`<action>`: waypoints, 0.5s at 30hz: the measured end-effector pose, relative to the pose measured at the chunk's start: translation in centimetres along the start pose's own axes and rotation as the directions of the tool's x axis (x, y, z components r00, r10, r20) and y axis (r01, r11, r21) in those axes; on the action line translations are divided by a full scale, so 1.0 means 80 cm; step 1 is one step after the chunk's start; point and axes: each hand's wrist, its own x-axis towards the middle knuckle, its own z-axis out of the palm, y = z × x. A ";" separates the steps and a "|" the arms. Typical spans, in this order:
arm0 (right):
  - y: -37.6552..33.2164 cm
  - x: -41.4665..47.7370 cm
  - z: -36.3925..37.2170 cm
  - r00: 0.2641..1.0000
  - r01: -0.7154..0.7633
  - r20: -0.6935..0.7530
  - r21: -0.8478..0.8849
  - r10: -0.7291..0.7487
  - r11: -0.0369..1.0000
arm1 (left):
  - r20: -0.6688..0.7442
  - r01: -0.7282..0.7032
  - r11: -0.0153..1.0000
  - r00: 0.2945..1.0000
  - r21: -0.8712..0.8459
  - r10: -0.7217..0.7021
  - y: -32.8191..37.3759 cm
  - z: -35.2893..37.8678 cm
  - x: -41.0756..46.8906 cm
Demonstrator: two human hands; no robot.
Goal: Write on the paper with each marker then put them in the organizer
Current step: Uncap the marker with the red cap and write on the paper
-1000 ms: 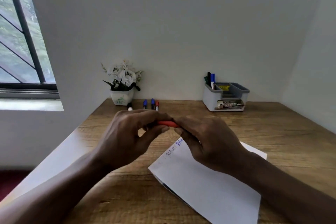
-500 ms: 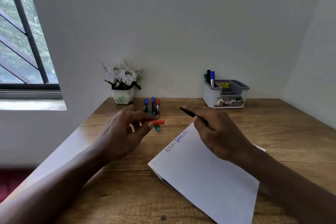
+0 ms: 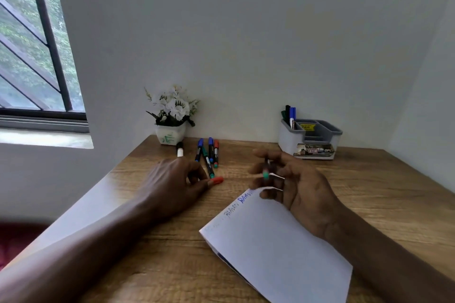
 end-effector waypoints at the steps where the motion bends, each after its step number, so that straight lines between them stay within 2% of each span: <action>1: -0.002 0.002 -0.002 1.000 0.017 0.010 0.041 -0.018 0.999 | -0.006 0.013 1.000 1.000 -0.005 -0.013 -0.001 0.000 -0.001; 2: -0.003 0.002 -0.004 0.999 0.049 0.006 0.022 -0.049 0.999 | -0.016 0.024 1.000 1.000 -0.006 -0.024 -0.002 0.000 -0.002; 4: -0.003 0.002 -0.010 0.987 0.151 -0.021 -0.207 -0.159 0.967 | -0.024 0.055 0.998 0.998 0.019 -0.055 -0.002 0.001 -0.008; 6: 0.002 0.003 -0.018 0.957 0.254 0.006 -0.500 -0.290 0.828 | 0.033 0.094 0.994 0.995 0.047 -0.096 0.000 0.002 -0.016; 8: 0.008 0.005 -0.022 0.919 0.351 0.114 -0.670 -0.376 0.654 | 0.120 0.114 0.991 0.985 0.076 -0.123 0.005 0.002 -0.023; 11: 0.019 0.005 -0.027 0.933 0.340 0.223 -0.802 -0.282 0.490 | 0.163 0.106 0.986 0.979 0.128 -0.127 0.009 0.001 -0.028; 13: 0.026 0.003 -0.024 0.943 0.323 0.249 -0.837 -0.219 0.442 | 0.183 0.089 0.985 0.976 0.148 -0.115 0.009 0.002 -0.029; 15: 0.032 0.002 -0.014 0.944 0.319 0.238 -0.834 -0.228 0.450 | 0.207 0.070 0.988 0.973 0.138 -0.098 0.010 0.004 -0.029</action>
